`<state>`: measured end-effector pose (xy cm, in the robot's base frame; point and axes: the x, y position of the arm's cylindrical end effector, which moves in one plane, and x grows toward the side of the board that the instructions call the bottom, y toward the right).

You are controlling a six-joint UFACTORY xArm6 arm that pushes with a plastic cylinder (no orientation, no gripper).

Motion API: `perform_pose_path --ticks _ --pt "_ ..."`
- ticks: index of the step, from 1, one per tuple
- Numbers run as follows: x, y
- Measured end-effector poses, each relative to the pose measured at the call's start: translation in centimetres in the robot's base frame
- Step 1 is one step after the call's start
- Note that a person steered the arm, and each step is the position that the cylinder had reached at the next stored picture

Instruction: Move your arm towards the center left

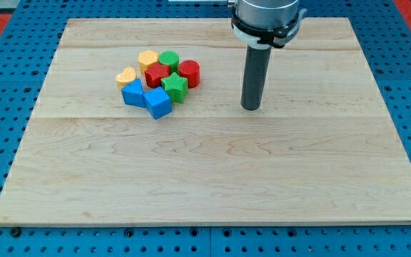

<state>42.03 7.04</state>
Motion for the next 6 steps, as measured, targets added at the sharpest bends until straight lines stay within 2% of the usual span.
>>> perform_pose_path --ticks 1,2,3,4,5,6 --pt "0.0 0.0" --pt "3.3 -0.3" --pt "9.3 -7.5" --pt "8.9 -19.6" --pt "6.0 -26.4" --pt "0.4 -28.5"
